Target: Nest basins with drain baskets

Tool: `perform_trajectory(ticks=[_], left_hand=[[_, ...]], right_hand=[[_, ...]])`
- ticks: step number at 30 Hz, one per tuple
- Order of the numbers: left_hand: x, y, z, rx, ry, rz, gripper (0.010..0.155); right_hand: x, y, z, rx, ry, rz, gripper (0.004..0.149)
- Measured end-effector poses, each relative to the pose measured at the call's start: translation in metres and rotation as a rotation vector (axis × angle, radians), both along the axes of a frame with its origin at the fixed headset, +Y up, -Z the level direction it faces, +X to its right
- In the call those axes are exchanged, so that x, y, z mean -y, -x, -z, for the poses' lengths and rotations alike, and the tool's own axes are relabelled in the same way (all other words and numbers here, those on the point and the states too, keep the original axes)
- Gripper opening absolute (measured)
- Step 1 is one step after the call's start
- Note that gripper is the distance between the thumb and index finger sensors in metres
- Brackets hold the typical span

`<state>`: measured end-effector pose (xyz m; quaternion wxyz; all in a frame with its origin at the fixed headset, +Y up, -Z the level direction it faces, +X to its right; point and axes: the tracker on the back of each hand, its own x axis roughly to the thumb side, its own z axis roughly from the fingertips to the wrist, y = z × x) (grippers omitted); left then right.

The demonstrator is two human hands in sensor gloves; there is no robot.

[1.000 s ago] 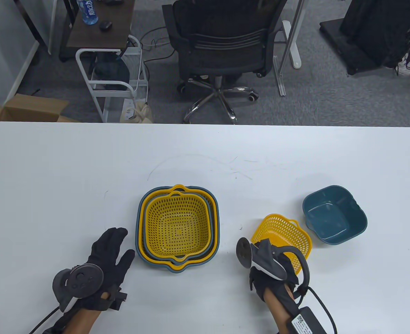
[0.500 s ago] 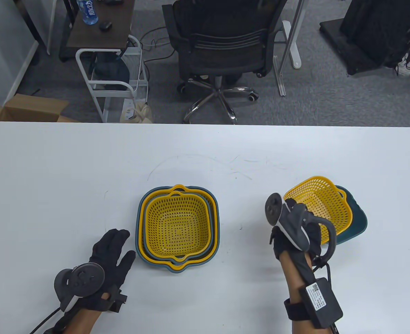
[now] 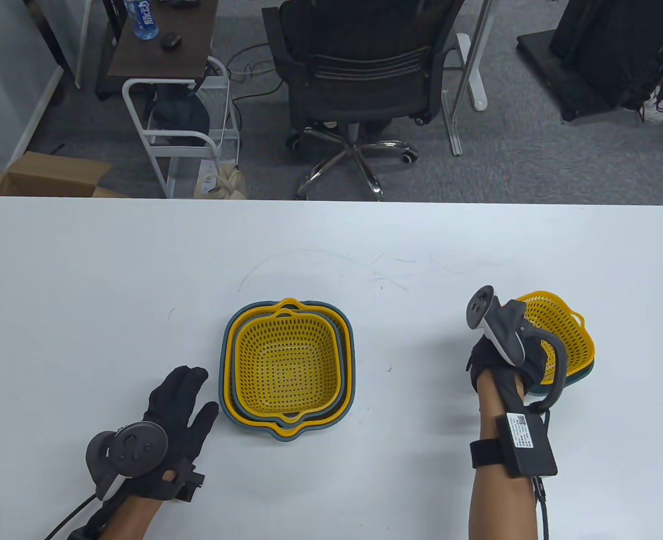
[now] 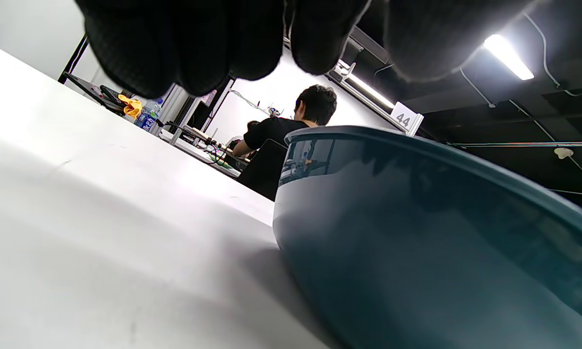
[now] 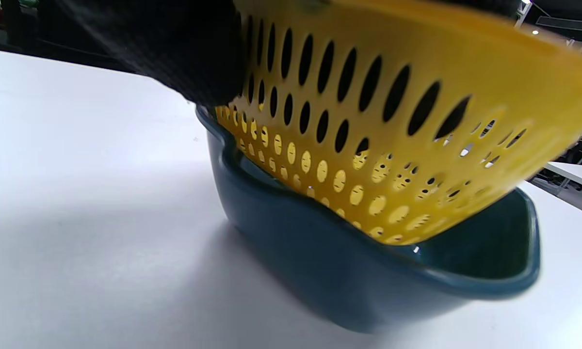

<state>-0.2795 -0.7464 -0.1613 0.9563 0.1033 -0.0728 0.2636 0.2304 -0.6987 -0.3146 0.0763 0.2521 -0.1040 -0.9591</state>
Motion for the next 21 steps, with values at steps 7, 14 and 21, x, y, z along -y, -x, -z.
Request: perform_trajectory(ticks=[7,14,21], left_hand=[[0.001,0.000,0.000,0.004,0.002,0.003,0.071],[0.004,0.000,-0.002,-0.009,-0.025,0.089,0.071],[0.005,-0.001,-0.002,-0.007,-0.012,0.088,0.071]], right_hand=[[0.005,-0.013,-0.008,0.022,-0.065,0.160,0.057],[0.015,-0.008,-0.015,-0.037,0.035,0.141,0.079],[0.043,0.001,-0.019,-0.077,0.072,-0.002,0.076]])
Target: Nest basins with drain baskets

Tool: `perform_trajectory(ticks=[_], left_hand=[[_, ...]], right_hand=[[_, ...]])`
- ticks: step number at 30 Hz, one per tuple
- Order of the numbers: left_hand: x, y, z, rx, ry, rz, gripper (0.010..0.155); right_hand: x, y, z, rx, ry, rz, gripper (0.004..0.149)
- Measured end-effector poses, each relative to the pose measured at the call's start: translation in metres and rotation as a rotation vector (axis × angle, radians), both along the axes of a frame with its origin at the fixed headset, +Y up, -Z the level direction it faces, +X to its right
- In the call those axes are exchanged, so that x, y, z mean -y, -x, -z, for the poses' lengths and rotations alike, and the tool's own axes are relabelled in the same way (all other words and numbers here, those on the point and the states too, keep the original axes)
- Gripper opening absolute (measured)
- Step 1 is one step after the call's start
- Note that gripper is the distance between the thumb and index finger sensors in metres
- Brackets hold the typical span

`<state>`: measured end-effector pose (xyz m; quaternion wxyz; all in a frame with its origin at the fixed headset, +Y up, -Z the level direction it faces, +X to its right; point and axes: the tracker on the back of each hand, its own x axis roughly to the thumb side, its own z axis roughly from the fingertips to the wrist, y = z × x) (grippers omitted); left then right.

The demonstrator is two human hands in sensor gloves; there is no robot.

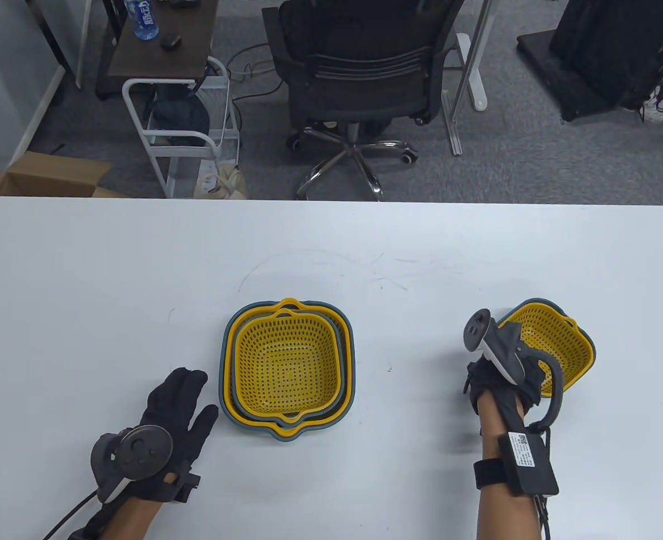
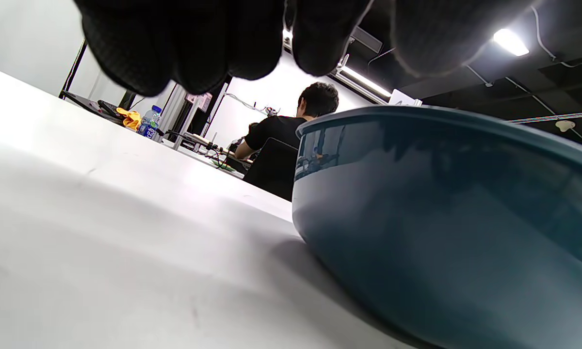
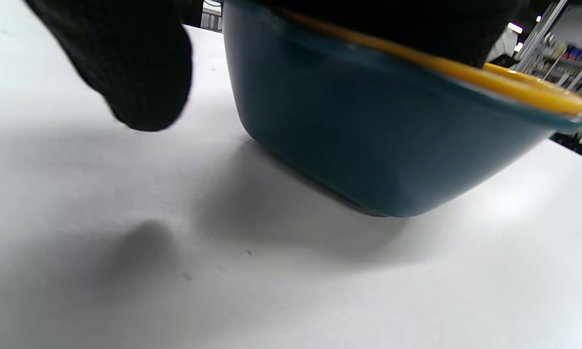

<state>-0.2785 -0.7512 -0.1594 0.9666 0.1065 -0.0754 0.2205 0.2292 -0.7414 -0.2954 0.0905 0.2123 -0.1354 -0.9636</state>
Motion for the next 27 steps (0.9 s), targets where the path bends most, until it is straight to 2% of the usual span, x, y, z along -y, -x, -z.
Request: perform_trajectory(ticks=[4,8,13,21,27], left_hand=[[0.001,0.000,0.000,0.003,0.010,-0.007,0.071],[0.001,0.000,0.000,0.000,0.003,-0.023,0.070],[0.003,-0.001,0.002,0.007,0.015,-0.020,0.070],[0.004,-0.002,0.003,-0.005,0.017,0.026,0.071],[0.006,0.002,0.007,-0.042,0.038,0.065,0.072]], right_hand=[[0.008,0.001,-0.001,-0.032,-0.051,-0.088,0.067],[0.013,-0.003,-0.004,-0.073,-0.157,-0.094,0.056],[0.013,-0.002,-0.010,-0.130,-0.233,-0.144,0.054],[-0.008,0.024,-0.014,-0.228,-0.289,-0.125,0.051],[-0.036,0.084,-0.026,-0.404,-0.370,-0.061,0.051]])
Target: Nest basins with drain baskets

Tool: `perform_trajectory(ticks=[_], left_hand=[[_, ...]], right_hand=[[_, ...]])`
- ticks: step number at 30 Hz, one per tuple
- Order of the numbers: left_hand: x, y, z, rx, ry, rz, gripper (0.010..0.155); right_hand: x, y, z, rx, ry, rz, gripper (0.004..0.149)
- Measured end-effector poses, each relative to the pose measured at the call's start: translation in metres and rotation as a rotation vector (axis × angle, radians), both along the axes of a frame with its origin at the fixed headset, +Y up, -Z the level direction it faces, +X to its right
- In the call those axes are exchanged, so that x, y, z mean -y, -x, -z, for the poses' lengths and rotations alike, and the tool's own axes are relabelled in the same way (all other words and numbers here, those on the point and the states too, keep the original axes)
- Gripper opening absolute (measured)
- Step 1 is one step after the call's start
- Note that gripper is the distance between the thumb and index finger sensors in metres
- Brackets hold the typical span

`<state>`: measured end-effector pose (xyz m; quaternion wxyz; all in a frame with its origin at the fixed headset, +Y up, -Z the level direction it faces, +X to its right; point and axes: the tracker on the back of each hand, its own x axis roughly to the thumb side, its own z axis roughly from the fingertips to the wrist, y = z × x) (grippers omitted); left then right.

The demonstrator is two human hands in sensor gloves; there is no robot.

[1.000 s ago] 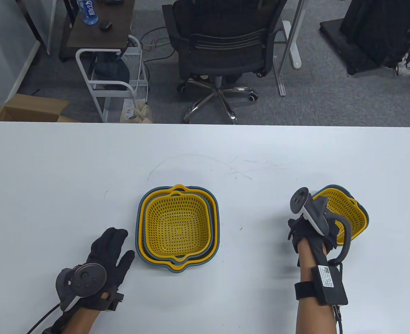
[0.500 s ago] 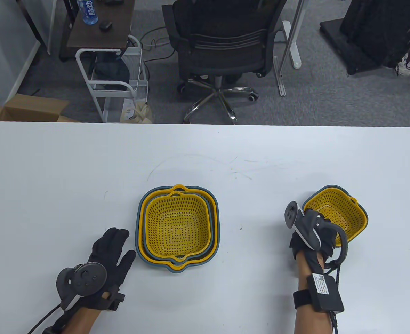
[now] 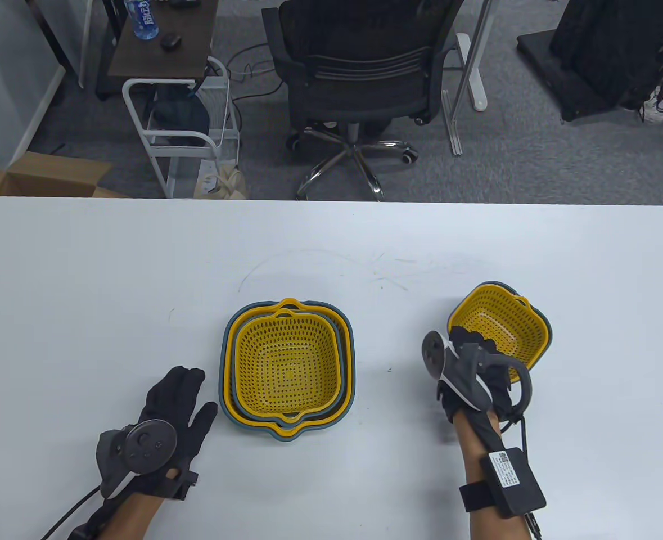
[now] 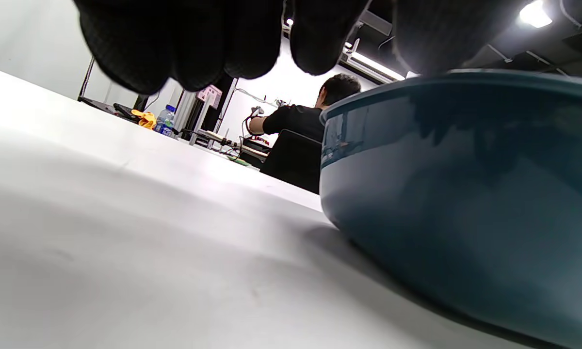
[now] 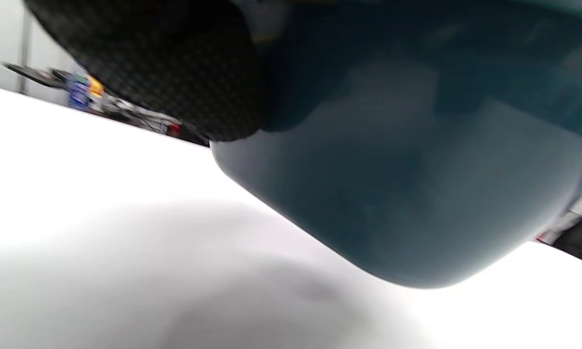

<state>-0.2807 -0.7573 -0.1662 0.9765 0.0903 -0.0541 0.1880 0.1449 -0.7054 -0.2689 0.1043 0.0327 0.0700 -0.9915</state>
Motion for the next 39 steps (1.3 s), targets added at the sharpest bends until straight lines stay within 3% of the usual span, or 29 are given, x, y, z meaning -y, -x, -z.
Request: perform_trajectory(ticks=[6,11,16,20,29,34,39], left_hand=[[0.003,0.007,0.003,-0.024,0.016,0.025,0.072],[0.003,0.012,0.003,-0.039,0.028,0.023,0.073],[0.004,0.013,0.003,-0.040,0.035,0.012,0.073],[0.004,0.012,0.001,-0.034,0.042,0.015,0.073],[0.004,0.011,0.000,-0.023,0.054,0.008,0.073],[0.005,0.011,0.000,-0.024,0.066,0.007,0.073],[0.004,0.009,0.000,-0.022,0.081,0.018,0.073]], right_hand=[[-0.043,0.079,-0.026,-0.201,-0.119,-0.027,0.051],[-0.066,0.138,-0.052,-0.348,-0.195,-0.067,0.050],[-0.066,0.189,-0.075,-0.480,-0.171,-0.070,0.050],[-0.046,0.222,-0.084,-0.558,-0.088,-0.090,0.050],[-0.012,0.238,-0.073,-0.577,0.151,0.072,0.049],[-0.009,0.234,-0.067,-0.566,0.230,0.193,0.049],[-0.013,0.222,-0.062,-0.547,0.336,0.383,0.058]])
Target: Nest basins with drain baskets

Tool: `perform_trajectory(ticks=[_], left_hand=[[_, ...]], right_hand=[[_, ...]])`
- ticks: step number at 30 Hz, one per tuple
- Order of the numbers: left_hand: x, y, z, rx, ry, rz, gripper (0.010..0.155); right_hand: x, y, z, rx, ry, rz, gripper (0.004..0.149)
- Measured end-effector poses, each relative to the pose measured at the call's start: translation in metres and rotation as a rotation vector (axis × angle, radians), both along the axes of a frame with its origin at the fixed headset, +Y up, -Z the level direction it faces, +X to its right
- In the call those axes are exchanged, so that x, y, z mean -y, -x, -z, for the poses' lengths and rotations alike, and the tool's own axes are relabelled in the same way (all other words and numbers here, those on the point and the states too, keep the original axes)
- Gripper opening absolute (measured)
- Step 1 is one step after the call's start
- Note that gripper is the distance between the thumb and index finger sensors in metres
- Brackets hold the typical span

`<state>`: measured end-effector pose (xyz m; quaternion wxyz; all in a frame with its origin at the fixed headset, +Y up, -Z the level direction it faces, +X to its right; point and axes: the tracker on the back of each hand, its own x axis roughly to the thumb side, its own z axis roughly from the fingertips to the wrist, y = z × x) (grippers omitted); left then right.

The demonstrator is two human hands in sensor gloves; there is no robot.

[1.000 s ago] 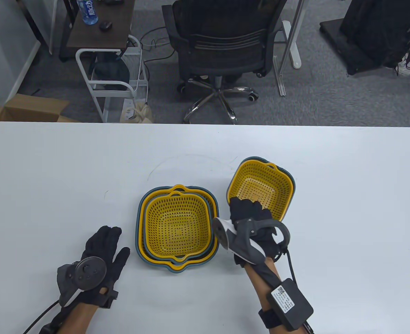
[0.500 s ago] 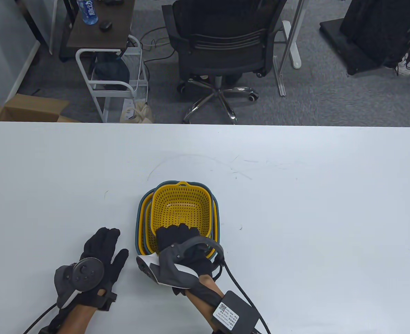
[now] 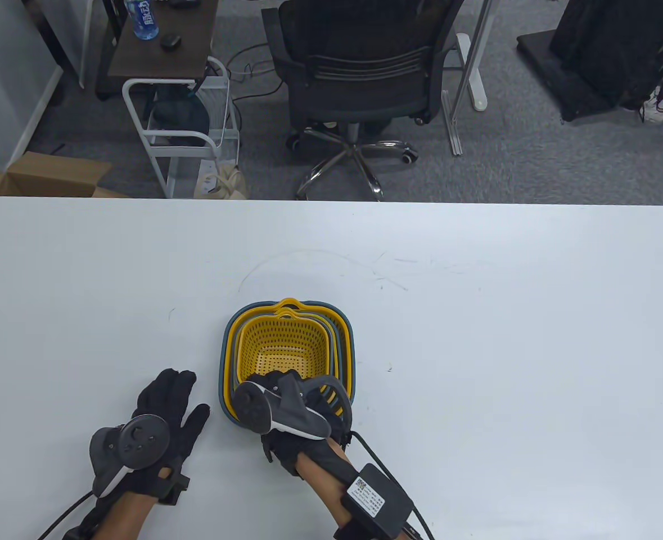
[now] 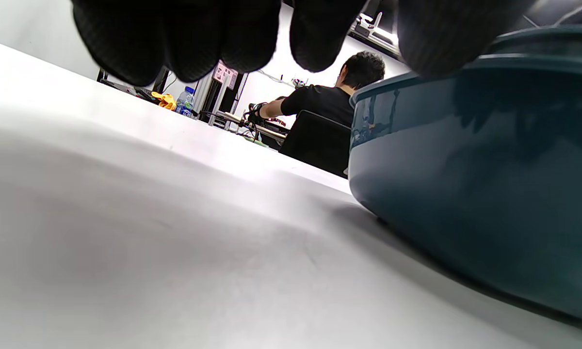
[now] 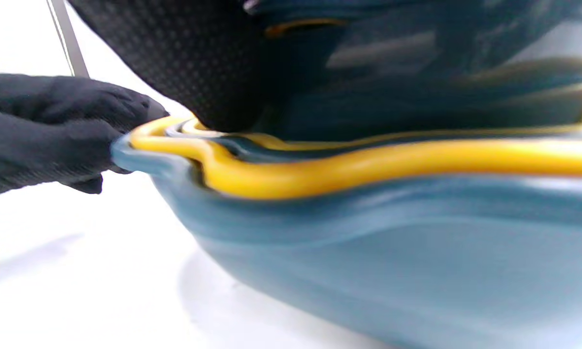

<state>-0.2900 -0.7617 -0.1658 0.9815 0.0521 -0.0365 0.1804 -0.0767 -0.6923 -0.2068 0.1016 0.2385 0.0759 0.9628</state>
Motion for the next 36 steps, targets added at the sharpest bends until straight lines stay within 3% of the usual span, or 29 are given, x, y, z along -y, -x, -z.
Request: perform_trajectory(ticks=[6,16,21,27,36], left_hand=[[0.001,-0.002,0.000,0.010,0.009,0.005,0.074],[0.002,-0.005,0.000,0.015,0.006,0.017,0.074],[0.002,-0.008,0.000,0.023,0.003,0.035,0.074],[0.004,-0.010,0.000,0.033,0.014,0.050,0.074],[0.003,-0.010,-0.001,0.029,-0.002,0.062,0.074]], right_hand=[[-0.003,-0.017,-0.003,-0.006,0.014,0.092,0.062],[-0.016,-0.091,-0.027,0.091,-0.254,0.160,0.060],[0.002,-0.139,-0.020,0.209,-0.287,0.100,0.060],[0.034,-0.172,-0.011,0.297,-0.311,0.087,0.059],[0.042,-0.171,-0.017,0.281,-0.421,0.051,0.058]])
